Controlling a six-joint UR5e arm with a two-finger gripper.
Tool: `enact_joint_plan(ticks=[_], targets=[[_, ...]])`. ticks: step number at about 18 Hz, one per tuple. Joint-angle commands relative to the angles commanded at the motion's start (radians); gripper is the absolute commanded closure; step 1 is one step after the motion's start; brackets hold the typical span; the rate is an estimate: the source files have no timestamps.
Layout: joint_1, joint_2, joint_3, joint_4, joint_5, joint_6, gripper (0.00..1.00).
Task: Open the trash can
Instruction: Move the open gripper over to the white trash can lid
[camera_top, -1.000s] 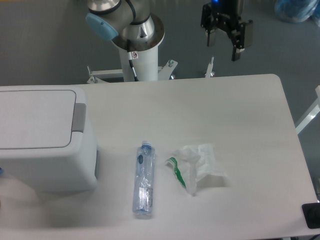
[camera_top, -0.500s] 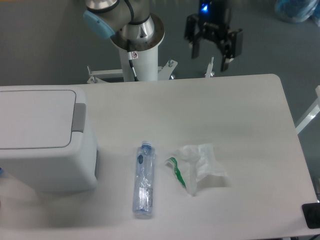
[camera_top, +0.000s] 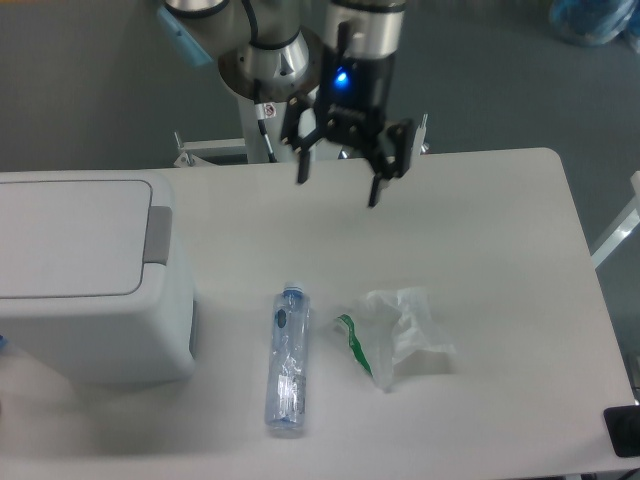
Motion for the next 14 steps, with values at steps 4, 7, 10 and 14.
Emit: enact_joint_plan(ticks=[4, 7, 10, 14], targets=[[-0.025, -0.046, 0.060, 0.006, -0.008, -0.201, 0.00], [-0.046, -0.046, 0.062, 0.015, -0.032, -0.229, 0.00], [-0.065, -0.048, 0.048, 0.015, -0.035, -0.232, 0.00], [-0.091, -0.048, 0.026, 0.015, -0.034, -0.264, 0.00]])
